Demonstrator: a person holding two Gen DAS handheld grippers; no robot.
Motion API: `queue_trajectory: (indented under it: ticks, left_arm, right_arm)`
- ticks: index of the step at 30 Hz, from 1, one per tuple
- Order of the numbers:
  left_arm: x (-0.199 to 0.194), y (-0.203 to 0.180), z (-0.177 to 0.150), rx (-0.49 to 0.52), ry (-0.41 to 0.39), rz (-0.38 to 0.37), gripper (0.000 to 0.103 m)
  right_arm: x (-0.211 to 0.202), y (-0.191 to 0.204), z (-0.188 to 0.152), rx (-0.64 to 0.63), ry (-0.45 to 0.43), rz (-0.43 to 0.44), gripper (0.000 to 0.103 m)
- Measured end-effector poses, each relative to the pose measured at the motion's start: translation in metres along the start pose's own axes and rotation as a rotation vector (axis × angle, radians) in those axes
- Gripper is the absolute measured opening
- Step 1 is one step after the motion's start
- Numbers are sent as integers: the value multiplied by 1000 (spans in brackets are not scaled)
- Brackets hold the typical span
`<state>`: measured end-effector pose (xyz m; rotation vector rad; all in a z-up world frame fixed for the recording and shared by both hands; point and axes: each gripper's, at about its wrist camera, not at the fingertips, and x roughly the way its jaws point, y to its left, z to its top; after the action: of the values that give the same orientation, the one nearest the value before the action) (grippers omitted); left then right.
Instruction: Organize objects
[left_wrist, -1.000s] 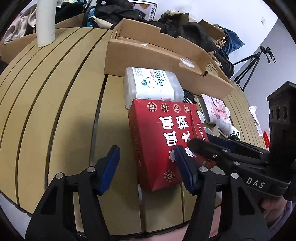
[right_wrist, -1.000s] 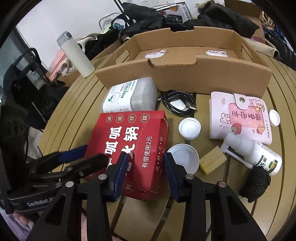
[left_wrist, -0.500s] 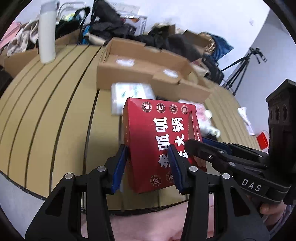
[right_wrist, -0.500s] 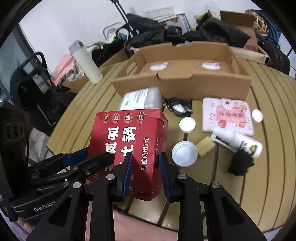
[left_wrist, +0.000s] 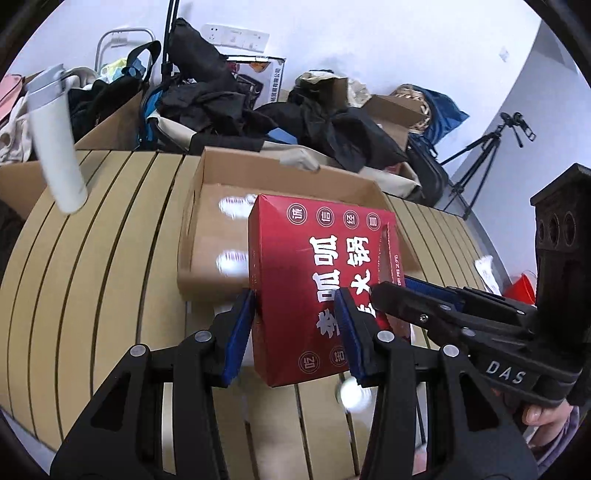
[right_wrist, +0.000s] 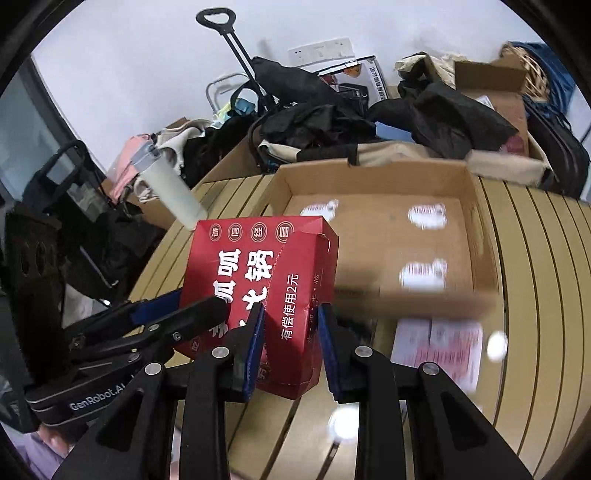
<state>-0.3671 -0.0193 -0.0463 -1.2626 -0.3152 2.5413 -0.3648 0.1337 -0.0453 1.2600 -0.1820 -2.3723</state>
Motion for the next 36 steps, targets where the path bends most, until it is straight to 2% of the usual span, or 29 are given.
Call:
queue_trajectory:
  ticks: [5, 8, 15, 19, 23, 26, 28, 30, 32, 33, 35, 36]
  left_arm:
    - [45, 15, 44, -12, 61, 36, 41]
    - [74, 24, 70, -16, 65, 77, 38]
    - [134, 54, 107, -86, 102, 152, 31]
    - [158, 67, 111, -102, 128, 212, 31]
    - [173, 71, 99, -65, 142, 288, 32]
    - [171, 69, 92, -30, 105, 312, 33]
    - [169, 70, 93, -36, 114, 303, 37]
    - [162, 71, 94, -57, 129, 263, 44]
    - [151, 69, 96, -64, 122, 251, 58]
    - [138, 64, 97, -53, 97, 272, 61]
    - [115, 56, 98, -12, 53, 294, 68]
    - [103, 53, 99, 3, 32, 303, 72]
  right_arm:
    - [44, -22, 44, 37, 39, -6, 31]
    - [73, -37, 65, 88, 68, 19, 31]
    - [144, -69, 107, 199, 111, 6, 31]
    - [178, -77, 119, 226, 148, -16, 31]
    - [202, -73, 117, 168, 181, -132, 32]
    - [201, -72, 115, 134, 141, -124, 33]
    - [200, -73, 115, 131, 142, -123, 33]
    - [194, -72, 117, 134, 139, -148, 33]
    - [183, -70, 119, 133, 122, -165, 34]
    - [176, -68, 121, 128, 111, -163, 38]
    - [156, -65, 123, 110, 93, -174, 58]
    - [148, -64, 123, 103, 92, -175, 73]
